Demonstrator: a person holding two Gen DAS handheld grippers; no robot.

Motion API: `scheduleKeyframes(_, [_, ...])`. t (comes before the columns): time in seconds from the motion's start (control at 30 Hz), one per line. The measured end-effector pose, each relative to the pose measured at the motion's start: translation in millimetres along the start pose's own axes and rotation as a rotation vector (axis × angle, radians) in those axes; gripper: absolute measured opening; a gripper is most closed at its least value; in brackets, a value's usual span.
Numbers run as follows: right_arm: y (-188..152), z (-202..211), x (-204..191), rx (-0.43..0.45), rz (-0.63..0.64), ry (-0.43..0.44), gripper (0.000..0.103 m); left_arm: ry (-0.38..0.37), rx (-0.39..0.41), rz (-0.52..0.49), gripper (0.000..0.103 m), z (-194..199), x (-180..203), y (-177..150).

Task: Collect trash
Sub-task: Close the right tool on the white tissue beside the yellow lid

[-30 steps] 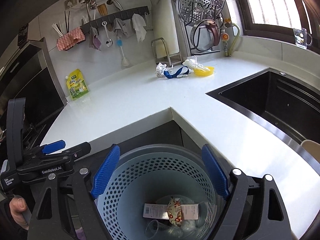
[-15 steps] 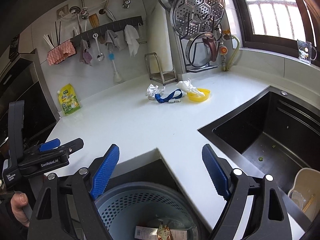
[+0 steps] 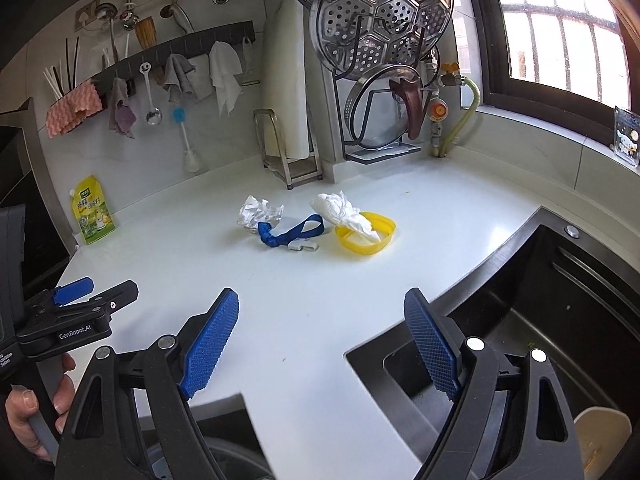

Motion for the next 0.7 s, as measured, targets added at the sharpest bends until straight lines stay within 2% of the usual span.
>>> scheduleKeyframes(0.27, [30,-61,18,-0.026,0.000,-0.003,0.081,0.022,0.043,-0.010,0.097,-41,18,40])
scheduleKeyframes(0.7, [59,-154,41,-0.089,-0.035,-0.030,0.081,0.064,0.031,0.023,0.097,-114,37,80])
Point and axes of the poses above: each gripper's, at about its wrist camera, not at the fingertips, and z roughly against the way its jaws point, x to its right, y to its top, the point moved 9 cm from there along -z, roughly the way its jaws point, and after that the axes turned 13 degrees about z, right-handed, at the moved point
